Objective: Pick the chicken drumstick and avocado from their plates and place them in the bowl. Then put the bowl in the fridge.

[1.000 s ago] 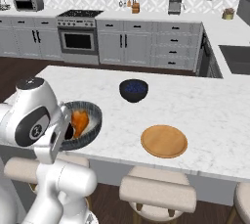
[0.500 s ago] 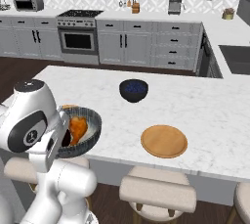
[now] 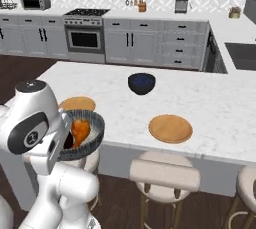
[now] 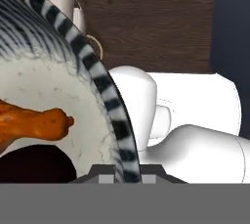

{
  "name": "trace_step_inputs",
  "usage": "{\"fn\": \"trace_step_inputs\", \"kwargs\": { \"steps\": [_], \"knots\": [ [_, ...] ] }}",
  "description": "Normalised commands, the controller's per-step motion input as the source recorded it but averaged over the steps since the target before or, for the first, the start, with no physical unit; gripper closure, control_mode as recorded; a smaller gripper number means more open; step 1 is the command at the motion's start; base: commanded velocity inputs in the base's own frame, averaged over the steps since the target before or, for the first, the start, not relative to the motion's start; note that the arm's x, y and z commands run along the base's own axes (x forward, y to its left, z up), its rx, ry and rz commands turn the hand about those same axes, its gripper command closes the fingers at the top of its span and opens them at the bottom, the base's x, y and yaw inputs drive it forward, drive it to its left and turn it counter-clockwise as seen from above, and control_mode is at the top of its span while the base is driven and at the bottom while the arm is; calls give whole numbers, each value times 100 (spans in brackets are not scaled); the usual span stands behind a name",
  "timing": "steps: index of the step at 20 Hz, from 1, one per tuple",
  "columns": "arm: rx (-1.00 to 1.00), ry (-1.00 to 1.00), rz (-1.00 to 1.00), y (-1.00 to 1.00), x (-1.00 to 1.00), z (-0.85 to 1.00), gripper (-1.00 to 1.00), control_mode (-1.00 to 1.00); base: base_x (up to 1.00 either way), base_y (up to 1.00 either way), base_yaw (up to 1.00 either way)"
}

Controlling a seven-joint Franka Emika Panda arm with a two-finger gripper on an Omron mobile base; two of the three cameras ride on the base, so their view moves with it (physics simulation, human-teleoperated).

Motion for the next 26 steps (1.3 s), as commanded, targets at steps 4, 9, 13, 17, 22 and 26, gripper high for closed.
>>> {"fn": "trace_step_inputs", "kwargs": {
  "steps": [4, 9, 13, 17, 22, 26],
  "knots": [
    [0, 0, 0, 0, 0, 0, 100, 100, -48, 30, 51],
    [0, 0, 0, 0, 0, 0, 100, 100, -5, 59, 84],
    [0, 0, 0, 0, 0, 0, 100, 100, 3, 64, 82],
    [0, 0, 0, 0, 0, 0, 100, 100, 60, 92, 56],
    [0, 0, 0, 0, 0, 0, 100, 100, 100, 100, 11],
    [0, 0, 0, 0, 0, 0, 100, 100, 100, 100, -9]
  ]
}}
